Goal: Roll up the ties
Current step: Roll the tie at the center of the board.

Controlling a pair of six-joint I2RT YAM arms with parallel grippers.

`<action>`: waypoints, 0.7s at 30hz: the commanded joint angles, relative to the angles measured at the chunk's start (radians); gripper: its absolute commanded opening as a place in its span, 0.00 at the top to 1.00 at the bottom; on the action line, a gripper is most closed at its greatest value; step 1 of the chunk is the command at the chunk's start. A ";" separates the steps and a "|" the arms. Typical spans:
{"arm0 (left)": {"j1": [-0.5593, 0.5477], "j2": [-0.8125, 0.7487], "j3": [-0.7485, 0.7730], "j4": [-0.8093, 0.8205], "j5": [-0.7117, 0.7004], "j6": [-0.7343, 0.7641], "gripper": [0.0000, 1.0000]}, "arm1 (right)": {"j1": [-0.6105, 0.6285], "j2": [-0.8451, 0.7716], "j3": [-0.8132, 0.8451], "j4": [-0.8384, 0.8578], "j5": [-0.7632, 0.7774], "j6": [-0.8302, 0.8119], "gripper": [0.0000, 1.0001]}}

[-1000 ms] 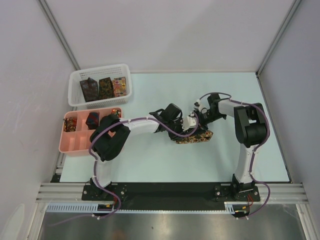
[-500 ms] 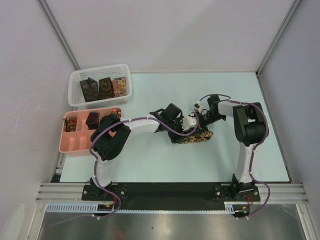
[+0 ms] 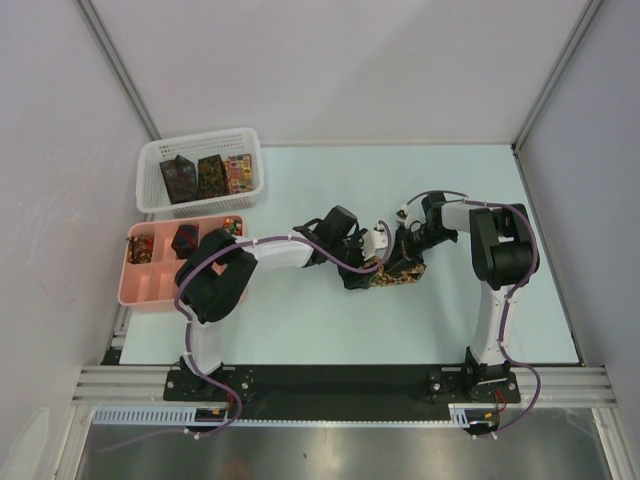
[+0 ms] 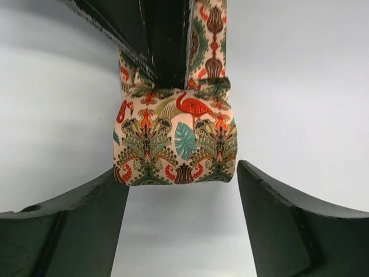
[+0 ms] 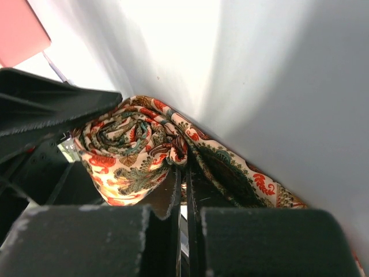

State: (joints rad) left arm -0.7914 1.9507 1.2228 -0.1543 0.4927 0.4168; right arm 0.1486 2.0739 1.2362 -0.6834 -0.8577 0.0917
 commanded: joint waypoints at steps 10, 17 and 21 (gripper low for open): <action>-0.011 0.094 0.081 0.046 0.090 -0.013 0.44 | 0.043 0.052 -0.041 0.105 0.114 0.017 1.00; -0.002 0.031 0.044 -0.085 0.055 0.063 0.81 | 0.106 0.072 -0.073 0.186 0.074 0.094 1.00; 0.011 -0.022 0.006 -0.229 -0.007 0.145 0.88 | 0.134 0.058 -0.063 0.205 0.004 0.125 0.96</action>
State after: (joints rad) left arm -0.7822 2.0022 1.2766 -0.1825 0.5148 0.4637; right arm 0.1825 2.0766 1.1957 -0.5915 -0.9070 0.1898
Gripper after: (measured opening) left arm 0.292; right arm 0.020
